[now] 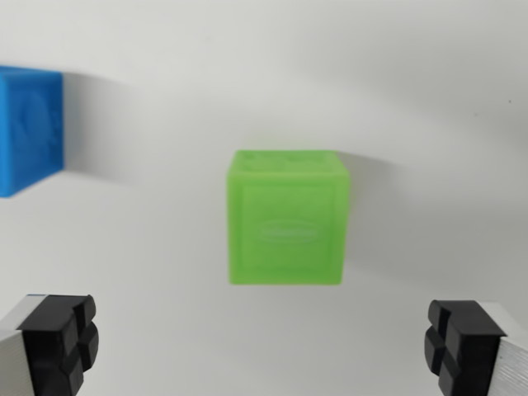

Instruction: Stack cube

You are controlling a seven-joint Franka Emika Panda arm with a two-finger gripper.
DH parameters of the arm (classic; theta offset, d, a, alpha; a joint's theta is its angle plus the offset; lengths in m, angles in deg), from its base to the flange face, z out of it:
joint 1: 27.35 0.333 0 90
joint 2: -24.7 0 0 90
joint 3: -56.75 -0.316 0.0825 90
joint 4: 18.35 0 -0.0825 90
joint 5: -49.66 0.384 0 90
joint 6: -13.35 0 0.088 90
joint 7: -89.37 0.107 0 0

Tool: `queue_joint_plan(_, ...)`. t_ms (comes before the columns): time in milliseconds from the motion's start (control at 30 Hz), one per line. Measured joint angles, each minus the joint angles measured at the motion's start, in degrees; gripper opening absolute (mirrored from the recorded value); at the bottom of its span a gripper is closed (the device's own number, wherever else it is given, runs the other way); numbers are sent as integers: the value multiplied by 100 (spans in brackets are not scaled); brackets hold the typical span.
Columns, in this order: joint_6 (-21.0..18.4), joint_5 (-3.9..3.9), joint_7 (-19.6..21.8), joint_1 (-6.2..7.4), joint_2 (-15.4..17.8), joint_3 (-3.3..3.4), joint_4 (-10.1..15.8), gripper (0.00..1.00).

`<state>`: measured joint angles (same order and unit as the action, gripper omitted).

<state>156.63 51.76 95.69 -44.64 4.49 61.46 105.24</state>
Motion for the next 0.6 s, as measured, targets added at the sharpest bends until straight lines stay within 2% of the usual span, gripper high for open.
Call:
queue_joint_plan(167, 203, 47, -335, -154, -196, -11, -1, 100)
queue_joint_plan(600, 795, 118, -408, -185, -868, -81, -72, 100)
